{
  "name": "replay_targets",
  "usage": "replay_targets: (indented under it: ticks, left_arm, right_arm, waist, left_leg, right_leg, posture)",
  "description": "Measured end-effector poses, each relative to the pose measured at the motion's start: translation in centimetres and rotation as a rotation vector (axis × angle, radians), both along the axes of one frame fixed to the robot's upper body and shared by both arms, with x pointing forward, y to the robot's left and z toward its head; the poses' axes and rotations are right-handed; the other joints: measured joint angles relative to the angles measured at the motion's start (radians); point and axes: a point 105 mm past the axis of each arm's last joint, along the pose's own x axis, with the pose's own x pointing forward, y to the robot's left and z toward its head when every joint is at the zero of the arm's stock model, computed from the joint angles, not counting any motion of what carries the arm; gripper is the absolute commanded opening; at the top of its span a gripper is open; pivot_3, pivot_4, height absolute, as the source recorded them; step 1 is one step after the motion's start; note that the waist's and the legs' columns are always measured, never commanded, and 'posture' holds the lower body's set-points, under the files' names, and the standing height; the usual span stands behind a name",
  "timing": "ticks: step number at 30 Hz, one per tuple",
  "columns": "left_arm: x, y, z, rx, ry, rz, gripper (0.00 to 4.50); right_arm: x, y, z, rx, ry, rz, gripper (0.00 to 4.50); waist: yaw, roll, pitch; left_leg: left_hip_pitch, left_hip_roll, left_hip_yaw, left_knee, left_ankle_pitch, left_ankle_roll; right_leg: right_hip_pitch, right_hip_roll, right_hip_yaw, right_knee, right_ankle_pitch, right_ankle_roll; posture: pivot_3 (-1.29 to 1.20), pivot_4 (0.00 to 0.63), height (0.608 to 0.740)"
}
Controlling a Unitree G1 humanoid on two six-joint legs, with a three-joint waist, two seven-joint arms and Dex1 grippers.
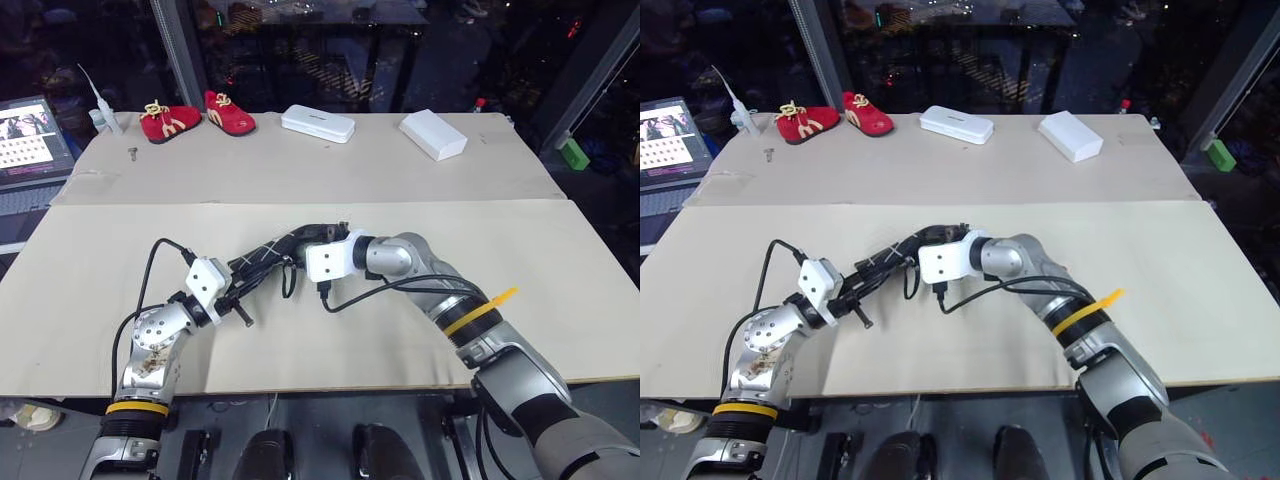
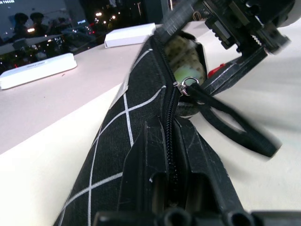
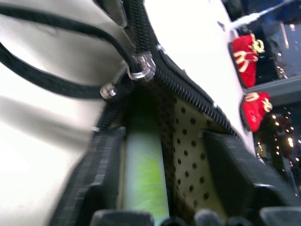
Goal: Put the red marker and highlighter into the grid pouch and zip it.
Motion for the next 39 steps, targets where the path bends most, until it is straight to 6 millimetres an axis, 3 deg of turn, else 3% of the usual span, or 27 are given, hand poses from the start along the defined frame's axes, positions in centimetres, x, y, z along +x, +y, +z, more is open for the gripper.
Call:
replay_targets:
  ticks: [3,8,10,13,14,17,19,24,29,32,36,39]
  left_arm:
    - [0.2,0.1,0.0,-0.024,0.019,0.012,0.0]
    - [0.4,0.8,0.6,-0.061,0.017,0.043,0.0]
    - [0.4,0.6,0.7,-0.063,0.018,0.039,0.0]
    - [0.3,0.8,0.6,-0.06,0.02,0.043,0.0]
    - [0.3,0.8,0.6,-0.06,0.021,0.045,0.0]
    - [0.3,0.8,0.6,-0.06,0.021,0.044,0.0]
    - [0.3,0.8,0.6,-0.059,0.021,0.044,0.0]
    - [0.3,0.8,0.6,-0.06,0.02,0.043,0.0]
    - [0.3,0.8,0.7,-0.06,0.019,0.043,0.0]
    - [0.3,0.8,0.7,-0.061,0.017,0.044,0.0]
    - [0.4,0.8,0.7,-0.062,0.016,0.049,0.0]
    - [0.4,0.9,0.7,-0.065,0.014,0.058,0.0]
  right_arm:
    - [0.2,-0.7,0.1,0.002,-0.009,-0.01,4.44]
    - [0.5,-4.7,2.8,0.14,0.089,-0.06,4.44]
    - [-0.7,-5.9,3.7,0.25,0.237,-0.052,4.44]
    - [-4.2,-9.0,3.5,0.37,0.632,-0.018,4.44]
    - [-4.8,-9.5,3.6,0.389,0.687,-0.015,4.44]
    - [-3.9,-12.3,3.8,0.466,0.729,-0.116,4.44]
    - [-2.3,-14.9,2.0,0.504,0.733,-0.256,4.44]
    - [0.0,-17.3,-2.3,0.562,0.799,-0.43,4.44]
    - [1.6,-17.8,-2.7,0.584,0.795,-0.463,4.44]
    - [2.4,-18.4,-4.0,0.574,0.812,-0.519,4.44]
    - [2.0,-18.4,-6.2,0.533,0.885,-0.534,4.44]
    - [1.8,-18.3,-6.2,0.502,0.893,-0.511,4.44]
  waist:
    - [0.0,0.0,0.0]
    - [0.004,0.0,0.0]
    - [0.005,0.0,0.0]
    - [0.014,0.0,0.0]
    - [0.015,0.0,0.0]
    - [0.011,0.0,0.0]
    - [0.011,-0.001,0.0]
    - [0.002,0.0,0.0]
    - [0.003,0.0,0.0]
    - [0.004,0.0,0.0]
    - [0.004,0.0,0.0]
    - [0.003,0.0,0.0]
  left_leg:
    - [0.0,0.0,0.0,0.0,0.0,0.0]
    - [0.0,0.0,-0.001,0.0,0.0,0.0]
    - [-0.001,0.001,-0.001,0.0,0.0,0.001]
    - [-0.001,0.001,-0.002,0.0,-0.001,0.002]
    - [-0.001,0.001,-0.002,0.0,-0.001,0.002]
    - [0.004,0.001,0.0,0.0,-0.001,0.002]
    - [0.006,0.0,0.001,0.0,-0.001,0.002]
    - [0.001,-0.001,0.002,0.0,-0.001,0.001]
    - [0.002,-0.001,0.002,0.0,-0.001,0.001]
    - [0.002,-0.001,0.002,0.0,0.0,0.001]
    - [0.001,-0.001,0.002,0.0,-0.001,0.001]
    - [0.002,0.0,0.002,0.0,-0.001,0.001]
  right_leg:
    - [0.0,0.0,0.0,0.0,0.0,0.0]
    - [0.001,-0.001,0.0,-0.001,0.0,0.0]
    - [0.001,0.0,-0.001,-0.001,0.0,0.0]
    - [0.002,-0.001,-0.001,-0.001,0.0,0.0]
    - [0.001,-0.002,-0.001,-0.001,0.0,0.0]
    - [0.004,-0.002,0.0,-0.002,0.001,-0.002]
    - [0.005,-0.001,0.0,-0.002,0.001,-0.002]
    - [0.0,0.001,0.002,-0.001,0.001,-0.002]
    - [0.002,0.0,0.002,-0.002,0.001,-0.002]
    - [0.002,0.0,0.002,-0.002,0.001,-0.002]
    - [0.001,0.0,0.002,-0.002,0.001,-0.001]
    - [0.002,0.0,0.002,-0.002,0.001,-0.001]
  posture:
    - [0.0,0.15,0.74]
    - [0.0,0.15,0.74]
    - [0.0,0.15,0.74]
    - [0.0,0.15,0.74]
    - [0.0,0.15,0.74]
    - [0.0,0.15,0.74]
    - [0.0,0.15,0.74]
    - [0.0,0.15,0.74]
    - [0.0,0.15,0.74]
    - [0.0,0.15,0.74]
    - [0.0,0.15,0.74]
    - [0.0,0.15,0.74]
